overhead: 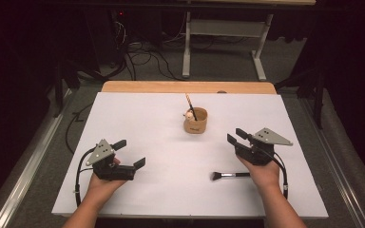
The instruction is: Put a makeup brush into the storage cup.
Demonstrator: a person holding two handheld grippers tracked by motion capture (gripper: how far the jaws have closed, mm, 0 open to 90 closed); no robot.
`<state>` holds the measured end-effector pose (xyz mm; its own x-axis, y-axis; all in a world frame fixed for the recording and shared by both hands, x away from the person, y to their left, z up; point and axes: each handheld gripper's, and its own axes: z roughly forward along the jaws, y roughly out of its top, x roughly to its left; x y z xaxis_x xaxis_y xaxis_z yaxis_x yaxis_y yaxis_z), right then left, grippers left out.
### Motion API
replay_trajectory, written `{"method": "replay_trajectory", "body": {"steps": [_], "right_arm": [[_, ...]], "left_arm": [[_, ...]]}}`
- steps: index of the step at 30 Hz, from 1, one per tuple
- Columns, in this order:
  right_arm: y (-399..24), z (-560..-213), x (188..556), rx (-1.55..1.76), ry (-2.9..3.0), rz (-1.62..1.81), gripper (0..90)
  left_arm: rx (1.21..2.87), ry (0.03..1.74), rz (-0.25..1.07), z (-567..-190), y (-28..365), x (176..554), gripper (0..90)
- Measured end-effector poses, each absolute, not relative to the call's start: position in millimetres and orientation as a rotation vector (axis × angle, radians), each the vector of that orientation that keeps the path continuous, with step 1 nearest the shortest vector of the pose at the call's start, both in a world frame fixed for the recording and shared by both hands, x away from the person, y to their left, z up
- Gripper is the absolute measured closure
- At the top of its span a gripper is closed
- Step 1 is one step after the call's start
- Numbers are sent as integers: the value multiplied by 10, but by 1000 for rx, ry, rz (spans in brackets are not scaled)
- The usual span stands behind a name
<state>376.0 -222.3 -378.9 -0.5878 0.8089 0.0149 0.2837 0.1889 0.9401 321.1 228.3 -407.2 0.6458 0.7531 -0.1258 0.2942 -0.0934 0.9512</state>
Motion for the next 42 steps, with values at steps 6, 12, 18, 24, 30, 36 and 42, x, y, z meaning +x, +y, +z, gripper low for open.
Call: {"method": "replay_trajectory", "body": {"steps": [6,12,18,24,30,36,42], "right_arm": [[-2409,-3826,3576,1038,1928,1430,503],[-2564,-3886,3450,1075,1917,1438,339],[-2646,-3910,3376,1087,1889,1444,230],[-2673,-3903,3321,1101,1848,1446,90],[-2693,-3934,3317,1127,1832,1417,11],[-2701,-3939,3334,1132,1823,1411,11],[-2704,-3972,3332,1125,1825,1386,12]], "left_arm": [[1651,883,479,-4073,2303,3204,2],[1661,882,480,-4086,2308,3201,0],[1654,879,481,-4064,2316,3178,0],[1661,861,482,-4051,2290,3182,0],[1646,855,490,-4019,2271,3178,0],[1674,854,462,-4073,2255,3233,0],[1661,846,475,-4035,2259,3202,0]]}}
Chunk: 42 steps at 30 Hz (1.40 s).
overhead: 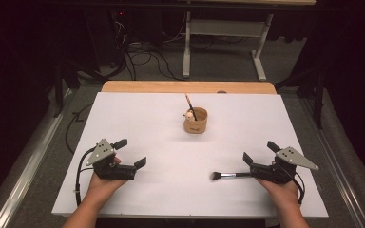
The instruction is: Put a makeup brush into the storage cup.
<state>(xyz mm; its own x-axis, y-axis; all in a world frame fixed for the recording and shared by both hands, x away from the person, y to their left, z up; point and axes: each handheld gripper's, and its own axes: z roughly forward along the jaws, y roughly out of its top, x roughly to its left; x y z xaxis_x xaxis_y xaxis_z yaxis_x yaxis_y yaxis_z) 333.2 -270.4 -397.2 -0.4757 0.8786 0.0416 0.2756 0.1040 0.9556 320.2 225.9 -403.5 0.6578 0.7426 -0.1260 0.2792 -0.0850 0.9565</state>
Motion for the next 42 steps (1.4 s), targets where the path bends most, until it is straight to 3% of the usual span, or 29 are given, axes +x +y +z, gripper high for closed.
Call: {"method": "replay_trajectory", "body": {"steps": [42], "right_arm": [[-3028,-4159,3475,1319,1946,1027,12]], "left_arm": [[1698,837,424,-4070,2222,3226,3]]}}
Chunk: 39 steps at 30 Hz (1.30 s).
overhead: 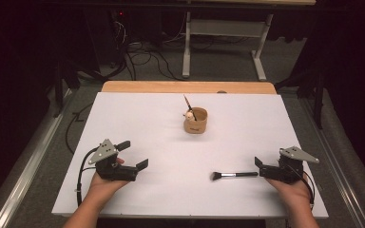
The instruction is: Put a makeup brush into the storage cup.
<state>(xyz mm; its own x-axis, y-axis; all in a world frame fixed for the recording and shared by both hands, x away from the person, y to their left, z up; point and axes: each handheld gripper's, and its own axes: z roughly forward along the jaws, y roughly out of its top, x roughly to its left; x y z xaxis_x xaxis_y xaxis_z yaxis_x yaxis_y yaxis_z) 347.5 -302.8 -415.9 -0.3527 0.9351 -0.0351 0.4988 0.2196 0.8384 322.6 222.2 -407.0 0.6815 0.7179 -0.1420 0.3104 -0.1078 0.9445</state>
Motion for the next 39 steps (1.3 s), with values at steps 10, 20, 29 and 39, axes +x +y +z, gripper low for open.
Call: {"method": "replay_trajectory", "body": {"steps": [10,20,29,39], "right_arm": [[-2920,-4185,3527,1314,2022,1011,13],[-2720,-4065,3580,1289,2115,1006,14],[-2571,-3969,3550,1250,2204,975,14],[-2596,-3864,3533,1231,2288,893,19]], "left_arm": [[1696,839,421,-4070,2228,3229,17],[1677,844,409,-4076,2224,3222,17],[1690,843,408,-4082,2207,3216,17],[1689,838,412,-4082,2201,3213,16]]}}
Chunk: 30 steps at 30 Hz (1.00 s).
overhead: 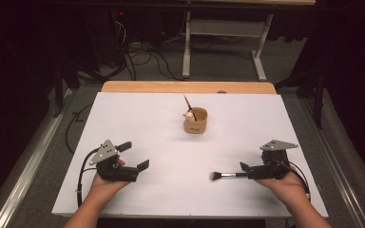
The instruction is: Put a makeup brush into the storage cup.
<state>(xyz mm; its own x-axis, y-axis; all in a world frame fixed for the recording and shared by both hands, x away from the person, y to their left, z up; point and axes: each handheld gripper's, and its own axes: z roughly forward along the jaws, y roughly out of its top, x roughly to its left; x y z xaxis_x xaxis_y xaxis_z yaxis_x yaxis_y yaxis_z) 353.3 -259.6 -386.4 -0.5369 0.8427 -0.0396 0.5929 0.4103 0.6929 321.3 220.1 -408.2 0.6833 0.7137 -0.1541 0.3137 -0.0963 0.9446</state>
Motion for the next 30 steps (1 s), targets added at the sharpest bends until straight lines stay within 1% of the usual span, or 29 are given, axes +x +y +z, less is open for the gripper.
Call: {"method": "replay_trajectory", "body": {"steps": [17,30], "right_arm": [[-2567,-3848,3595,1218,2397,743,23],[-2565,-3936,3624,1195,2511,627,35]], "left_arm": [[1686,835,405,-4080,2208,3219,16],[1695,827,405,-4089,2189,3223,16]]}}
